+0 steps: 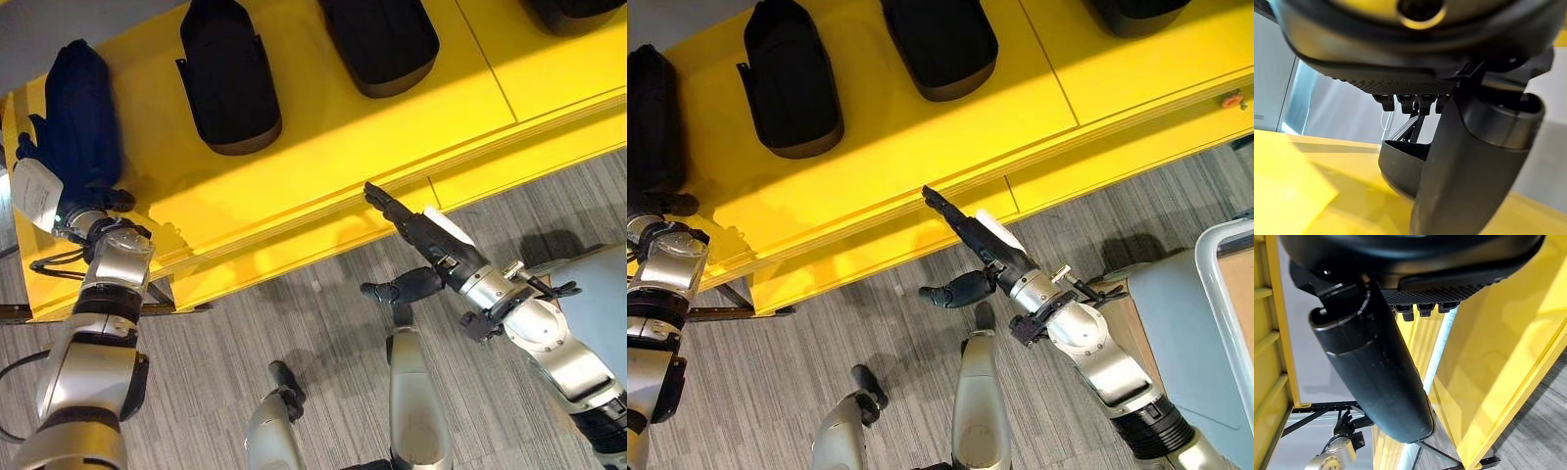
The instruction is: Move parts from the plastic box to the shelf.
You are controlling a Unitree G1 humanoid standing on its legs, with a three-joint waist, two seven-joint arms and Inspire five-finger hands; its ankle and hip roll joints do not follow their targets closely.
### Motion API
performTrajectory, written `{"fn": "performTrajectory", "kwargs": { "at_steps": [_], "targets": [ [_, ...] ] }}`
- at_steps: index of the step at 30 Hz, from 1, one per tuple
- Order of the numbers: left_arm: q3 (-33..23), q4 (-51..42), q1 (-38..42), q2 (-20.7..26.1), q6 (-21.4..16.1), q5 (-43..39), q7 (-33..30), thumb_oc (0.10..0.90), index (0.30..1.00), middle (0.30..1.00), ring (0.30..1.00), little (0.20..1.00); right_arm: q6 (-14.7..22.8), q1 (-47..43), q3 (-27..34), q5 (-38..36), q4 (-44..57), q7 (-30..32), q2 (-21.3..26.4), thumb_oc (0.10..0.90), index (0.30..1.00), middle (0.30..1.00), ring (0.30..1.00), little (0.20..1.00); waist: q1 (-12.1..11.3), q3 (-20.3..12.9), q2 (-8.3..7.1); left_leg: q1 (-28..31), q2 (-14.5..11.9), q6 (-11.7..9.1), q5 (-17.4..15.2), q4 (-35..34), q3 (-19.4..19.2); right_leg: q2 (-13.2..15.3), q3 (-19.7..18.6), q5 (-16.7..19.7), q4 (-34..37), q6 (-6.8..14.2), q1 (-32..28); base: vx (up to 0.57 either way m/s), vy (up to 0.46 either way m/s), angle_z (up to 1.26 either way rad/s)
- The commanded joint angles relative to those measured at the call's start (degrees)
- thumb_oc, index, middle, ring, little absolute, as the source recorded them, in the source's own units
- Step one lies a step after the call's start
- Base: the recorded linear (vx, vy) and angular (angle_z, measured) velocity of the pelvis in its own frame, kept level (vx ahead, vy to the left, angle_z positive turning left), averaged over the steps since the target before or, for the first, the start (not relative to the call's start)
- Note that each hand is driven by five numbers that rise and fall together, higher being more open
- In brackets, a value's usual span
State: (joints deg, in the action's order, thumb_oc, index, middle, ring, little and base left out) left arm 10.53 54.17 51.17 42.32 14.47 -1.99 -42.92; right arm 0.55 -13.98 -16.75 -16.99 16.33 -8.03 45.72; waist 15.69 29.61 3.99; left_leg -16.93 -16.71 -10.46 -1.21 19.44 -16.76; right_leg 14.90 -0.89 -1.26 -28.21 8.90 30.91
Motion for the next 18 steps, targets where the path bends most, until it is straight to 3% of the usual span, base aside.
{"fn": "performTrajectory", "kwargs": {
  "at_steps": [1, 4, 6, 7, 10, 11, 14, 18],
  "targets": [
    [0.87, -2.01, 0.62, 9.37, -3.36, 1.45, -1.61, 0.900, 1.000, 1.000, 1.000, 1.000, 5.07, -3.21, 1.99, -2.46, 7.53, 0.45, -3.78, 0.900, 1.000, 1.000, 1.000, 1.000, 1.49, -3.63, -3.02, -0.61, 3.30, 3.46, -2.98, 3.97, -1.67, -5.42, 1.02, -8.50, -2.82, -3.45, -3.76, 0.07, -0.006, -0.01],
    [0.72, -4.60, -0.96, 8.29, -4.68, 2.21, -1.61, 0.900, 1.000, 1.000, 1.000, 1.000, 5.77, -2.38, 2.23, -1.96, 7.60, 0.99, -4.47, 0.900, 1.000, 1.000, 1.000, 1.000, 1.17, -3.30, -3.35, -1.36, 2.93, 4.22, -1.99, 4.08, -2.02, -5.65, 1.26, -7.23, -2.48, -3.83, -3.27, -0.08, -0.048, 0.01],
    [0.38, -5.98, -2.27, 7.57, -5.77, 2.99, -1.30, 0.900, 1.000, 1.000, 1.000, 1.000, 6.10, -2.00, 2.26, -1.63, 7.44, 1.35, -4.87, 0.900, 1.000, 1.000, 1.000, 1.000, 0.83, -3.32, -3.45, -1.14, 3.21, 3.77, -3.26, 4.44, -1.28, -5.56, 1.13, -8.41, -2.75, -3.39, -3.78, 0.02, -0.032, 0.01],
    [0.35, -6.84, -2.78, 7.36, -5.70, 3.17, -1.36, 0.900, 1.000, 1.000, 1.000, 1.000, 6.35, -1.92, 2.39, -1.60, 7.45, 1.38, -4.98, 0.900, 1.000, 1.000, 1.000, 1.000, 0.67, -3.16, -3.55, -1.70, 2.93, 4.36, -2.02, 4.09, -1.82, -5.80, 1.34, -7.04, -2.25, -3.78, -3.24, 0.04, -0.023, 0.00],
    [0.29, -10.52, -6.25, 4.89, -6.12, 4.77, -1.06, 0.900, 1.000, 1.000, 1.000, 1.000, 7.50, -0.96, 3.04, -1.21, 7.21, 2.27, -5.87, 0.900, 1.000, 1.000, 1.000, 1.000, -0.14, -2.91, -4.09, -1.82, 3.23, 4.09, -3.56, 4.54, -0.74, -5.77, 1.65, -8.03, -2.36, -3.18, -3.80, -0.05, -0.082, 0.04],
    [0.15, -10.85, -6.66, 4.75, -6.23, 5.03, -1.03, 0.900, 1.000, 1.000, 1.000, 1.000, 7.61, -0.98, 3.02, -1.20, 7.20, 2.40, -5.96, 0.900, 1.000, 1.000, 1.000, 1.000, -0.24, -2.78, -4.16, -2.35, 2.97, 4.64, -2.38, 4.31, -1.24, -5.95, 1.84, -6.78, -2.00, -3.61, -3.29, -0.10, -0.089, 0.05],
    [0.32, -12.72, -9.16, 3.72, -6.11, 6.44, 0.15, 0.900, 1.000, 1.000, 1.000, 1.000, 8.28, -0.58, 3.20, -0.96, 6.73, 2.80, -6.59, 0.900, 1.000, 1.000, 1.000, 1.000, -0.70, -2.71, -4.33, -1.90, 3.17, 4.17, -3.45, 4.63, -0.39, -5.83, 1.96, -7.93, -2.30, -3.11, -4.05, -0.01, -0.042, 0.06],
    [0.32, -16.11, -13.38, 2.69, -4.80, 7.90, 1.73, 0.900, 1.000, 1.000, 1.000, 1.000, 9.09, 0.27, 3.64, -0.59, 6.73, 2.85, -7.05, 0.900, 1.000, 1.000, 1.000, 1.000, -1.37, -2.54, -4.43, -2.32, 3.10, 4.87, -2.17, 3.96, -0.67, -6.01, 2.38, -6.36, -1.37, -3.51, -3.85, -0.02, -0.029, 0.02]
  ]
}}
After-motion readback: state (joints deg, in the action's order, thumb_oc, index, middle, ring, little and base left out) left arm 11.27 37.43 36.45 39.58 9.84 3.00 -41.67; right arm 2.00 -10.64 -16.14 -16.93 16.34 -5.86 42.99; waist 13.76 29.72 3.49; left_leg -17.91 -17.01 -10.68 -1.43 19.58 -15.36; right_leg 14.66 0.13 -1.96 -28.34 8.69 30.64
